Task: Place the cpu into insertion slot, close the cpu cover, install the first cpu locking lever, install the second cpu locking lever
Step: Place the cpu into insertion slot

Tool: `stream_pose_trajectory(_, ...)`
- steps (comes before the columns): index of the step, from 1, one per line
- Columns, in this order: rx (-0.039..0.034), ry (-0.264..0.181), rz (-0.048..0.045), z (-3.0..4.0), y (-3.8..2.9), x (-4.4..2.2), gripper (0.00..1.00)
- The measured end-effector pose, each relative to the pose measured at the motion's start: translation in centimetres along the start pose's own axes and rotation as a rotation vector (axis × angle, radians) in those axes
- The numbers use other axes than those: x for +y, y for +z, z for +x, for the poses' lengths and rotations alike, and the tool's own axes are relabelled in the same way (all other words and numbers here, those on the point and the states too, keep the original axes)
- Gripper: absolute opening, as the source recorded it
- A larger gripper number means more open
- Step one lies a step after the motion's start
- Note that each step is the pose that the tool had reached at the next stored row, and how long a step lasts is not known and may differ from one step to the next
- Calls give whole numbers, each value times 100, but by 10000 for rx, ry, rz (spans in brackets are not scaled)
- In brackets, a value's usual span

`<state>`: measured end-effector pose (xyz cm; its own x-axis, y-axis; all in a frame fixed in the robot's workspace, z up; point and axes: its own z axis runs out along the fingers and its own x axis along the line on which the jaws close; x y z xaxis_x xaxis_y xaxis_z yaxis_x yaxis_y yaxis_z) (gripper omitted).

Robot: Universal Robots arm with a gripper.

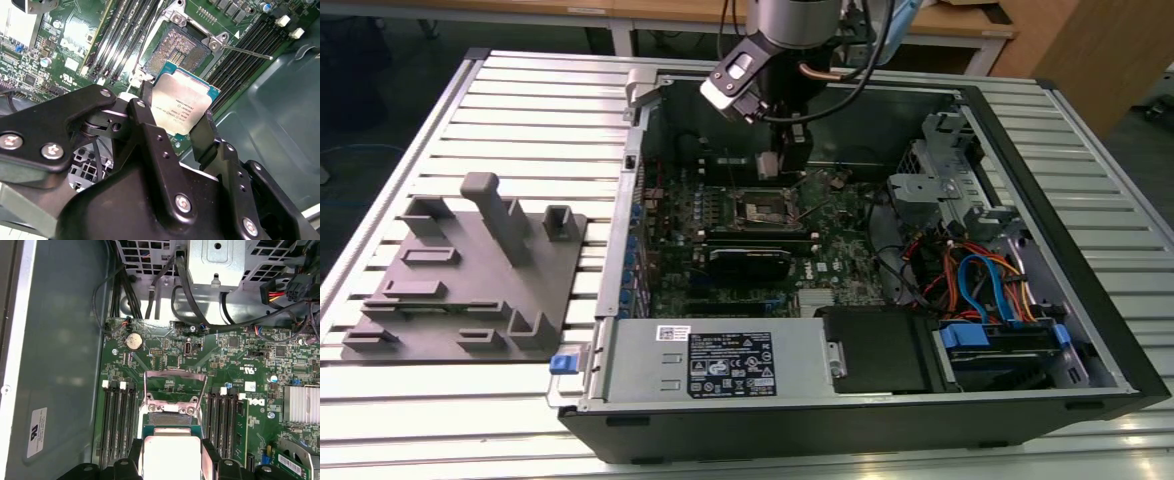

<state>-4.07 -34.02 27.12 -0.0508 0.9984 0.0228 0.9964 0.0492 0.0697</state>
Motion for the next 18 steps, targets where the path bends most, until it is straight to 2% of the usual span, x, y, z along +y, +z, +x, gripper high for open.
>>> stream_pose_trajectory(14, -7, -1, 2, -5, 242, -20, 54)
stream_pose_trajectory(18, -106, -7, 12, -6, 304, -26, 54)
